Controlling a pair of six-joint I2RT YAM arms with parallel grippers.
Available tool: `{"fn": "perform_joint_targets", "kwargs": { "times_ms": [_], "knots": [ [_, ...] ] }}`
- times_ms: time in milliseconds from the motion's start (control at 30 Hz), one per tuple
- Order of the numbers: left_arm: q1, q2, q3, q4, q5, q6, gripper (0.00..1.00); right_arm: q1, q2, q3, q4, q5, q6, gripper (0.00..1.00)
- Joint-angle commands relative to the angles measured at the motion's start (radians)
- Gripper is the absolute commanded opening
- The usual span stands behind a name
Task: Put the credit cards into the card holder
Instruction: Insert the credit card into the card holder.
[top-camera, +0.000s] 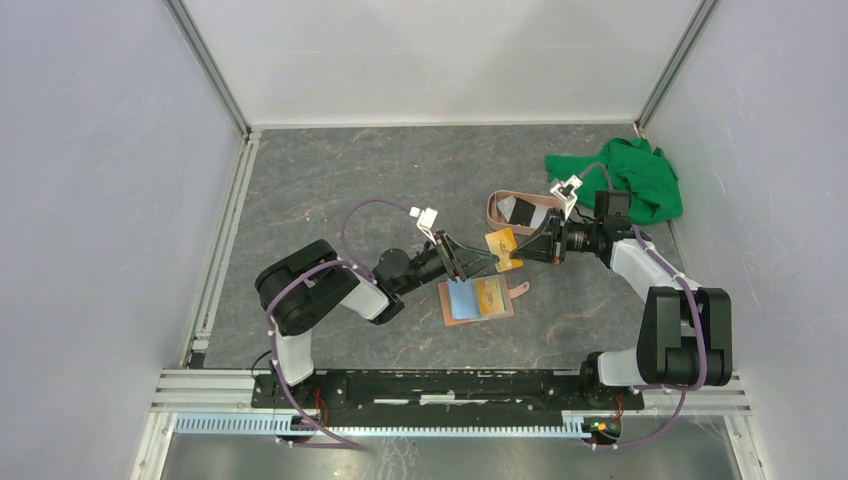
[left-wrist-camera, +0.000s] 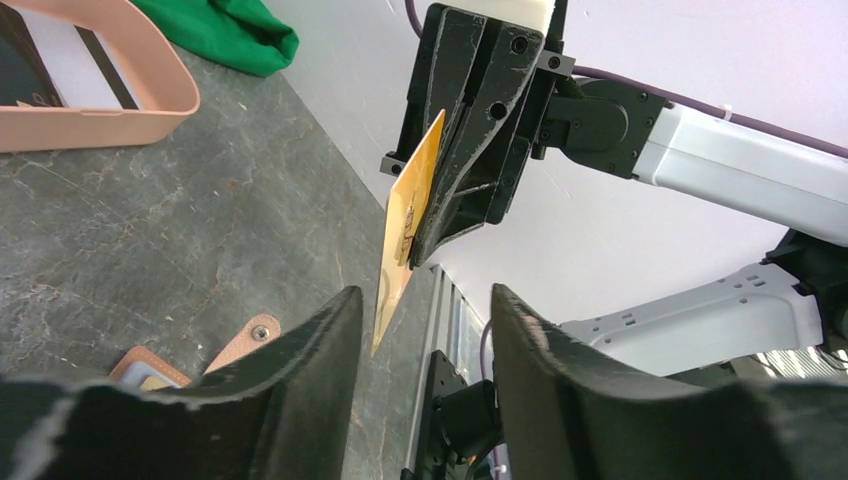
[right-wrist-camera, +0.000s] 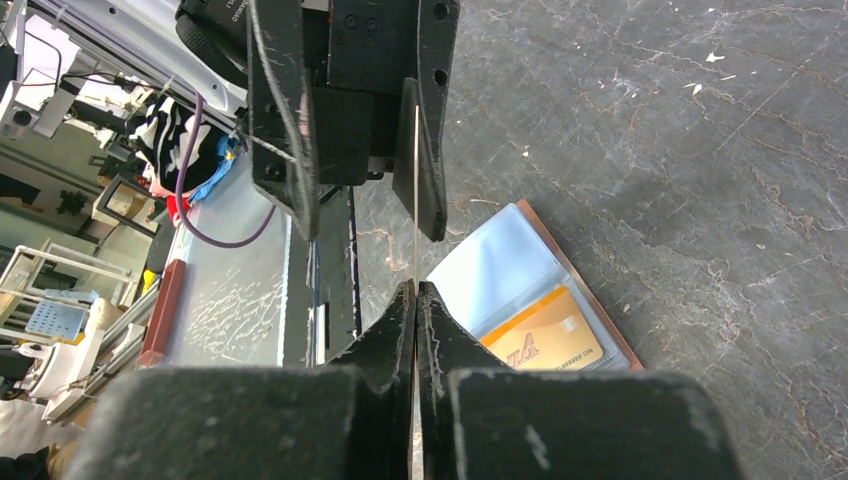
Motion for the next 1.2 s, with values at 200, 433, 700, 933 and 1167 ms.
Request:
{"fn": "perform_joint_targets", "kwargs": {
  "times_ms": [200,433,700,933,1167],
  "knots": [
    [-0.004,0.067,0.075,0.103,0.046,-0.058,0.36,0.017,-0.001,-0.007,0.03,-0.029,0.001,0.0],
    [0.0,0.068,0.079,0.118,0.093,-0.055,0.02,0.026,-0.021,-0.006,0.024,-0.008,-0.016,0.16],
    [0.049,-0.008,-0.054,0.119,0.262,-0.078,0.02,0.034,-0.06,0.203,-0.597,0.21,-0.66,0.57],
    [0.054,-0.081,-0.151,0.102,0.321,-0.021,0.02,0.103,-0.141,0.026,-0.396,0.15,-0.493,0.69],
    [0.053,-0.073,-0.146,0.159,0.321,-0.041,0.02,0.125,-0.244,-0.203,0.185,0.038,0.039,0.7]
  ]
}}
